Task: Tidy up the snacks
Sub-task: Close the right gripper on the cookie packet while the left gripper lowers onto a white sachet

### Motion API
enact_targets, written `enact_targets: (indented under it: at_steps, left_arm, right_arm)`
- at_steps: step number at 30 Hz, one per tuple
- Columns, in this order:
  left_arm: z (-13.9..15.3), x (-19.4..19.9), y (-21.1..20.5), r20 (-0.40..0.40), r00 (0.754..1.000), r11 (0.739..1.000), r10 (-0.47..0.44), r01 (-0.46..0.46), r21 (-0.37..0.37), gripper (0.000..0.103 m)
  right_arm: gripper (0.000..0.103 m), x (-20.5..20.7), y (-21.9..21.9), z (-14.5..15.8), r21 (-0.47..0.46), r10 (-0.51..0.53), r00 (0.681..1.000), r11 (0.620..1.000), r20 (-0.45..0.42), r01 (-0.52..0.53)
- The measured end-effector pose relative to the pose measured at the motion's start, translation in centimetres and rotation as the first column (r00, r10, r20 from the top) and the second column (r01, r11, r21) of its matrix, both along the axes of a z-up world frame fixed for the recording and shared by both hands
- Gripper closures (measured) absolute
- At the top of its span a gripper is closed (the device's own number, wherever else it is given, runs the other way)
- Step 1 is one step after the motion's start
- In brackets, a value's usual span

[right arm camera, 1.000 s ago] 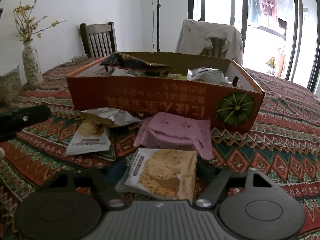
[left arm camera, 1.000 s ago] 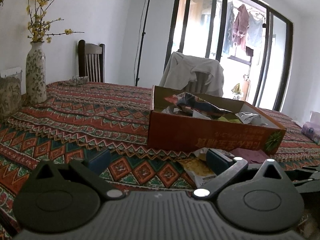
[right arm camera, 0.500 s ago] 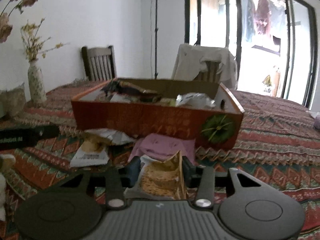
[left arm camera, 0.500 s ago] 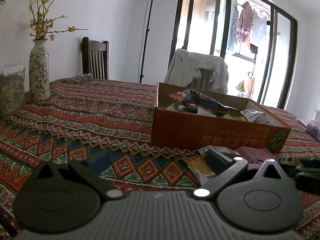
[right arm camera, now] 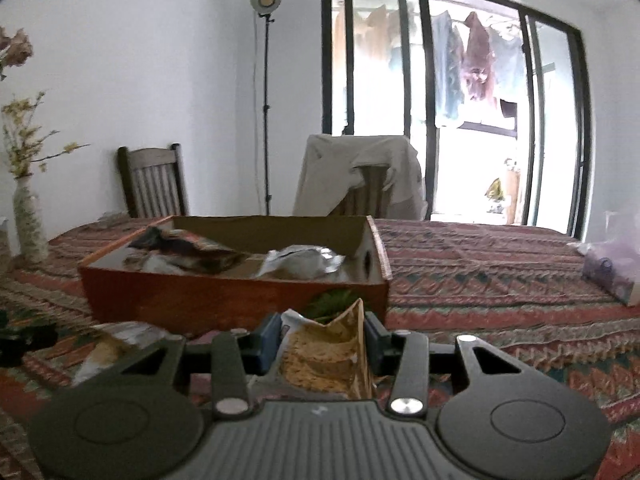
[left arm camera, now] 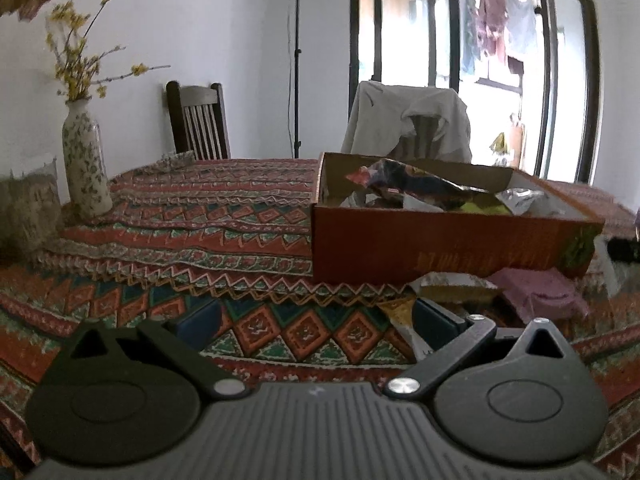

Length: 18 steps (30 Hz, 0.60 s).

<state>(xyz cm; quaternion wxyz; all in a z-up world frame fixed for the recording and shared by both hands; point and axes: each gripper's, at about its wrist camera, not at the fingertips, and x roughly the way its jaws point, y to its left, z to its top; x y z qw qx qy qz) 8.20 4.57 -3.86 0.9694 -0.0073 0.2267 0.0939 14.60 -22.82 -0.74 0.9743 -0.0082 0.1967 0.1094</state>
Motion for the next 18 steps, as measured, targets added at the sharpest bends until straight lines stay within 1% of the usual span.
enact_targets:
  at_steps: [2,4,9,12,16,18]
  left_arm:
    - [0.0,0.0,-0.7,0.000,1.000,0.999,-0.002,0.002,0.041,0.000]
    - [0.1,0.2,-1.3,-0.006,1.000,0.998,-0.006,0.006,0.055,0.000]
    - [0.7,1.2,-2.6,-0.045,0.998,0.999,-0.032,0.033,0.023,0.000]
    - [0.8,1.9,-3.5,-0.069,0.996,0.999,-0.053,0.054,0.009,0.000]
    - [0.3,3.1,-4.5,-0.118,0.991,0.998,-0.058,0.059,0.007,0.000]
    - [0.1,3.9,-4.8,-0.143,0.988,0.998,-0.062,0.060,-0.016,0.000]
  right_arm:
    - [0.060,0.4,-0.1,-0.2,0.011,0.003,1.000,1.000,-0.009,-0.003]
    - [0.060,0.4,0.0,-0.5,0.005,0.007,1.000,1.000,-0.005,-0.007]
    - [0.060,0.4,-0.2,-0.8,0.008,0.002,1.000,1.000,-0.001,-0.002]
    - [0.060,0.7,-0.4,-1.0,0.020,-0.004,1.000,1.000,-0.018,0.005]
    - [0.060,0.6,-0.4,-1.1,0.026,-0.004,1.000,1.000,-0.019,0.004]
    - [0.060,0.6,-0.5,-1.1,0.029,-0.005,1.000,1.000,-0.019,0.006]
